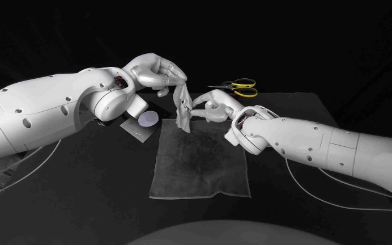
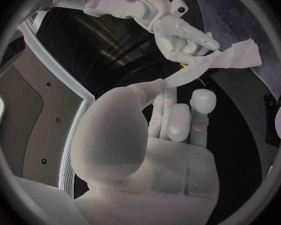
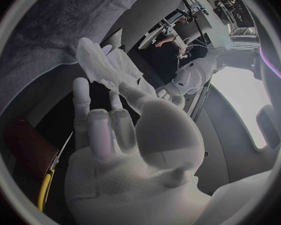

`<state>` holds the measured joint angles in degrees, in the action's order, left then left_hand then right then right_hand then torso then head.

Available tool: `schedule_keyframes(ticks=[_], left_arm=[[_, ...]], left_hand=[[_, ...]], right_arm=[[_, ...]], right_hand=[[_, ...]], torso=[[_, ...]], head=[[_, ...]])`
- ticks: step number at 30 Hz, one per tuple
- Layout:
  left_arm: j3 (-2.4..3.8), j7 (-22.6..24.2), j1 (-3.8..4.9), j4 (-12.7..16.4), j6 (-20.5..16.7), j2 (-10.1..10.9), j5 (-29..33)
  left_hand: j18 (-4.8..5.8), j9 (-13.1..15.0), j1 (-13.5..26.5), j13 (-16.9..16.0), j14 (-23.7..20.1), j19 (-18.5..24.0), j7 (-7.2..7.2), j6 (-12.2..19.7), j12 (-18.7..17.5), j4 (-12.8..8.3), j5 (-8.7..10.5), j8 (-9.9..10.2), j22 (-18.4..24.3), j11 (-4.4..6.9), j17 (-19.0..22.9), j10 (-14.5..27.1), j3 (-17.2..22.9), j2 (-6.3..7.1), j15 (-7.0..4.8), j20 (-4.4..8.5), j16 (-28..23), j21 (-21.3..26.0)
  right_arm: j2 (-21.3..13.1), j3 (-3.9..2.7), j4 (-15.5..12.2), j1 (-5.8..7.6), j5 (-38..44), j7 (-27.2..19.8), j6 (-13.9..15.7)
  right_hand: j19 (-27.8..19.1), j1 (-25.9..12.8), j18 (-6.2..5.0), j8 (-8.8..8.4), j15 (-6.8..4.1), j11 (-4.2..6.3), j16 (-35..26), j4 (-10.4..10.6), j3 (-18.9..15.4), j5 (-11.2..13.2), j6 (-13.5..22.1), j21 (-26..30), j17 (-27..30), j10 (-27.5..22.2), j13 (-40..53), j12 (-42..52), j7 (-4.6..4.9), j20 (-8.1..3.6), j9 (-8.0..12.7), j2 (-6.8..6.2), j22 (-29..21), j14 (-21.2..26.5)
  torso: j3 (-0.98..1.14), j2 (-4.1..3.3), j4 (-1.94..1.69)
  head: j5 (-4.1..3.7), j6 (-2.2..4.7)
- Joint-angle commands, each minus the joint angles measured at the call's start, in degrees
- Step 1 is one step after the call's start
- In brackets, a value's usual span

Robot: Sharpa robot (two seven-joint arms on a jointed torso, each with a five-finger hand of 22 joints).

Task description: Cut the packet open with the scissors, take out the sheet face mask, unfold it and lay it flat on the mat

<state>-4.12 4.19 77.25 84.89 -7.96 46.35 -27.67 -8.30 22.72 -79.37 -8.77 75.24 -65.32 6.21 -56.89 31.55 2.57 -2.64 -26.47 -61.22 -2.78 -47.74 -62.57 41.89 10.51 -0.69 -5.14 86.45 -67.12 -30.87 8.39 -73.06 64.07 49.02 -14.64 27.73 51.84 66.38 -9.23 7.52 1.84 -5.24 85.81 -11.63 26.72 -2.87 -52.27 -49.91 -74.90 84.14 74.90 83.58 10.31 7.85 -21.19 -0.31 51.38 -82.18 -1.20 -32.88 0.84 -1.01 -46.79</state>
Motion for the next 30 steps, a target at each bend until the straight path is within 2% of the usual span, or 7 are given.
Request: schedule_keyframes(ticks=[1,14,19,25,30], left_arm=[[0.08,0.4,0.09,0.2,0.7,-0.1,0.4],[0.08,0.4,0.09,0.2,0.8,-0.1,0.4],[0.08,0.4,0.09,0.0,0.8,0.0,0.4],[0.08,0.3,0.09,-0.1,0.7,0.0,0.4],[0.08,0.2,0.09,-0.3,0.7,0.1,0.4]], left_hand=[[0.44,7.9,-0.1,-0.1,0.5,-0.4,0.44,0.0,-0.1,0.1,-0.19,-0.2,-0.1,-0.04,-0.1,-0.2,0.3,-0.69,-0.05,0.08,0.3,-0.4],[0.44,7.9,-0.1,-0.1,0.5,-0.4,0.44,0.0,-0.1,0.1,-0.19,-0.2,-0.1,-0.04,-0.1,-0.2,0.3,-0.69,-0.05,0.08,0.3,-0.4],[0.44,7.9,-0.1,-0.1,0.5,-0.4,0.44,0.0,-0.1,0.1,-0.19,-0.2,-0.1,-0.04,-0.1,-0.2,0.3,-0.69,-0.05,0.08,0.3,-0.4],[0.45,8.0,0.0,-0.1,0.4,-0.4,0.44,0.0,-0.1,0.0,-0.19,-0.1,-0.1,-0.04,0.0,-0.3,0.4,-0.69,-0.06,0.09,0.3,-0.4],[0.46,8.1,0.1,-0.1,0.4,-0.4,0.44,0.0,-0.1,0.0,-0.19,-0.1,-0.1,-0.04,0.1,-0.3,0.4,-0.68,-0.06,0.09,0.3,-0.4]], right_arm=[[0.3,-0.04,0.1,0.0,-1.3,-1.6,-1.3],[0.6,-0.04,0.6,0.0,-2.7,-2.2,-0.1],[0.3,-0.05,0.4,0.0,-3.0,-2.6,0.7],[0.1,-0.05,0.3,0.0,-3.3,-3.0,1.4],[0.0,-0.05,0.4,0.0,-3.4,-3.0,1.8]], right_hand=[[0.0,0.1,-1.18,0.39,0.09,-0.2,0.0,0.0,0.1,0.1,-1.0,0.3,-0.8,1.4,7.2,0.4,-0.1,0.33,0.1,0.76,0.2,-0.2],[0.3,0.3,-1.28,0.99,-0.42,0.45,0.5,0.0,-0.2,0.1,-3.4,-0.1,-2.0,2.0,8.3,1.3,-0.9,0.01,0.3,1.64,0.4,-1.0],[0.5,0.7,-1.33,2.13,-1.09,1.32,0.7,-0.4,-0.6,0.1,-5.7,-0.3,-2.5,2.4,8.8,1.7,-1.93,-0.5,0.0,1.97,0.6,-1.3],[0.7,1.3,-1.34,3.93,-2.03,2.48,0.8,-0.5,-0.9,0.1,-8.3,-0.4,-2.8,2.6,9.1,2.0,-3.29,-1.3,-0.6,3.01,0.8,-1.6],[0.7,1.4,-1.34,4.67,-2.43,2.91,0.7,-0.7,-1.2,0.1,-8.8,-0.5,-2.8,2.6,9.0,1.8,-3.75,-1.67,-1.0,3.22,0.9,-1.6]], torso=[[0.04,-0.02,0.02],[-0.03,0.0,-0.01],[0.01,0.01,0.05],[0.07,-0.01,0.05],[0.05,0.01,0.04]], head=[[-0.02,0.09],[0.0,0.06],[0.04,0.13],[0.02,0.2],[-0.02,0.23]])
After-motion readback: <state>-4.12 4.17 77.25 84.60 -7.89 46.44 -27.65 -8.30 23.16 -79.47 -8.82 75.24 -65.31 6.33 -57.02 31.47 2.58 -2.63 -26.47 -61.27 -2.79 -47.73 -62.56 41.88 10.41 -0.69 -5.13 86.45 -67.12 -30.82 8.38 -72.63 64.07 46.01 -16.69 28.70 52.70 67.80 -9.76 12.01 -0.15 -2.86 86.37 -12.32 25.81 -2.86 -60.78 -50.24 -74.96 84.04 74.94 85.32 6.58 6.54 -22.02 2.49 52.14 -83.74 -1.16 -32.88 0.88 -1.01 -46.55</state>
